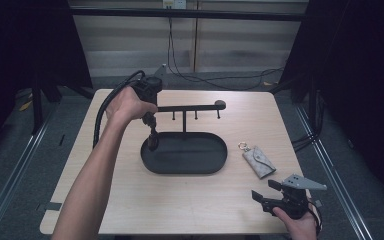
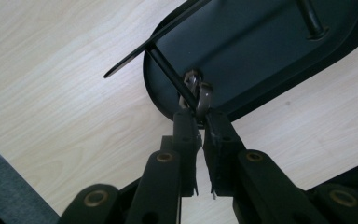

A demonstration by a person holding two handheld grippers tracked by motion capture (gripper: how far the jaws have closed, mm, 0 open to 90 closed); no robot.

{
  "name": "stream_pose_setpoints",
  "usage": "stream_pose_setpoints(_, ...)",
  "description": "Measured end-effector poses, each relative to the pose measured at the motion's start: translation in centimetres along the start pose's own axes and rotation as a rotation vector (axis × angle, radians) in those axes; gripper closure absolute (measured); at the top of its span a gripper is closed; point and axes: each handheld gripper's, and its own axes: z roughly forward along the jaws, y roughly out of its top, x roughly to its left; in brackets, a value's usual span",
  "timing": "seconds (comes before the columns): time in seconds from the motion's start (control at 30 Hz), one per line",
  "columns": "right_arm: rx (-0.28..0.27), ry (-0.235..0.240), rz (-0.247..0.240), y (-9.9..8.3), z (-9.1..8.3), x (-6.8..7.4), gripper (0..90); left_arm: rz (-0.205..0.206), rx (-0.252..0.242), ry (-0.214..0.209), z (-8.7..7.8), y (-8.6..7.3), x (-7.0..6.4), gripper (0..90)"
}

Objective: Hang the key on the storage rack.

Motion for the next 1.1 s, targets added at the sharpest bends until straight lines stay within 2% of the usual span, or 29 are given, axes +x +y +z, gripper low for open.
stream_pose_setpoints(0.03,0.0,0.0,0.0,0.0,0.0,0.0,22.5,-0.013,-0.003,-0.001,0.0,0.0,0.0,83.4)
stream_pose_setpoints(0.07,0.0,-0.001,0.0,0.0,0.0,0.0,22.5,-0.001,-0.002,-0.002,0.0,0.1,0.1,83.2)
stream_pose_setpoints(0.13,0.0,-0.003,0.0,0.0,0.0,0.0,22.5,-0.004,-0.008,0.01,0.1,0.0,0.0,82.0)
stream_pose_setpoints(0.33,0.0,-0.003,-0.003,0.0,0.0,0.0,22.5,-0.009,-0.01,0.008,0.4,0.1,0.3,73.6)
stream_pose_setpoints(0.4,0.0,-0.003,-0.002,0.0,0.0,0.0,22.5,-0.001,-0.013,0.006,0.3,0.0,0.5,71.7)
stream_pose_setpoints(0.53,0.002,-0.001,-0.002,0.0,0.0,0.0,22.5,-0.012,-0.021,0.0,0.2,-0.4,0.6,69.9)
stream_pose_setpoints(0.57,0.002,0.0,-0.003,0.0,0.0,0.0,22.5,-0.001,-0.024,0.002,0.2,-0.5,0.7,69.2)
stream_pose_setpoints(0.63,0.002,0.0,-0.002,0.0,0.0,0.0,22.5,-0.011,-0.025,-0.009,0.1,-0.7,0.6,68.9)
stream_pose_setpoints(0.67,0.002,0.0,-0.003,0.0,0.0,0.0,22.5,0.004,-0.025,-0.001,0.0,-0.7,0.8,68.6)
stream_pose_setpoints(1.1,0.004,-0.001,-0.003,0.0,0.1,0.1,22.5,-0.007,-0.036,0.015,-0.1,-1.0,1.2,67.0)
